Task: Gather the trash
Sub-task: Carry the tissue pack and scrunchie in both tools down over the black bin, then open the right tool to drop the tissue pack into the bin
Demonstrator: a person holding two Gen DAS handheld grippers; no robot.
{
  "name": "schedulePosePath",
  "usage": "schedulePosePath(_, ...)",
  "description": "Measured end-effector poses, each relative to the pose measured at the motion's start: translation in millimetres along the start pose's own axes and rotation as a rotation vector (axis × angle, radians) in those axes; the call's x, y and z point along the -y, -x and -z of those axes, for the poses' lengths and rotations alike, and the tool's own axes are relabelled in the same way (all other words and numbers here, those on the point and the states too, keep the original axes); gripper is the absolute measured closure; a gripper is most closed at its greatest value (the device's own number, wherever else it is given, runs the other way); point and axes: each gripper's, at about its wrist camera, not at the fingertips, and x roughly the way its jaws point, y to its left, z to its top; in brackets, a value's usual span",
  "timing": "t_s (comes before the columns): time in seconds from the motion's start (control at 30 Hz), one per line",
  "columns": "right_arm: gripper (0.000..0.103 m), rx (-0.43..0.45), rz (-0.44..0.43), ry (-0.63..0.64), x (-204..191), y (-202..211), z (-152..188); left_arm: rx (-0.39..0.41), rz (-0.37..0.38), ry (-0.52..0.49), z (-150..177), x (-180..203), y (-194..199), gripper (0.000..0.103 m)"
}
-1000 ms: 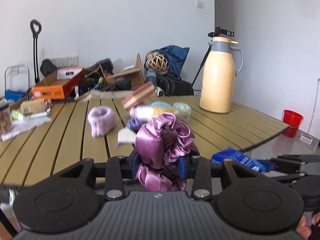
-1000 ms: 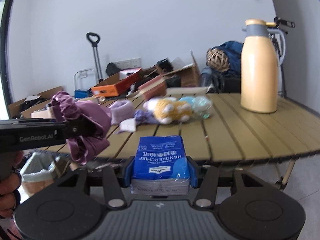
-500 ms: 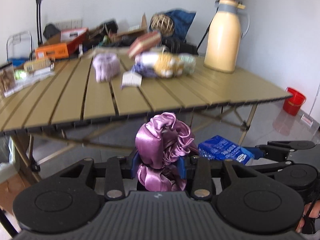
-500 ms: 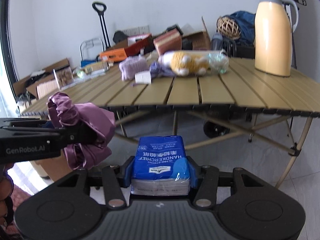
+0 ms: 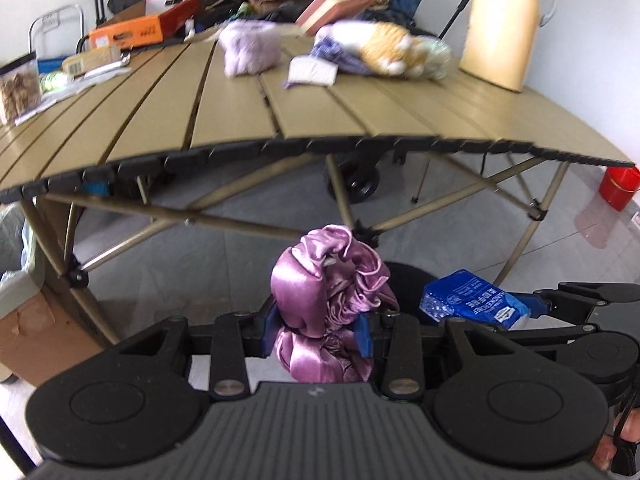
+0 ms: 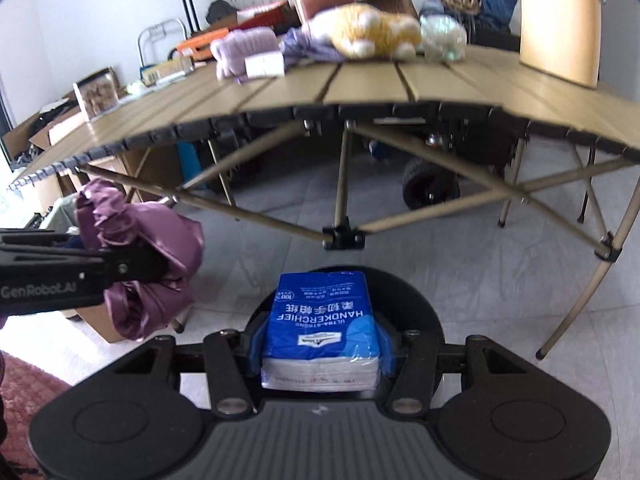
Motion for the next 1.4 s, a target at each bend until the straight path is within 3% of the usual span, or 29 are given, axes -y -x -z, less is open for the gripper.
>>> schedulePosePath(0.57,0.052,-0.194,0.059,-0.033,-6,-86,-1,-0.089,-0.077,0.066,1,-29,-28,0.065)
schedulePosePath(0.97,0.051,-0.263,0.097,-0.034,-7,-107,5,-0.142,-0.136,0.080,4,-36,-43,0.065)
schedulePosePath(1.07,0.038,-0.245,0.105,-0.041,-4,-106,3,-0.146,-0.143,0.078,5,-36,-44,0.065)
schedulePosePath(1.23,0.007,-0.247,0.119,-0.032,-2,-101,3,-0.153,-0.142,0.075,5,-34,-48,0.065)
schedulePosePath(1.4,0.004,-0.238,0.132,-0.022,4,-91,2,-0.157,-0.134,0.063,4,-30,-51,0.065)
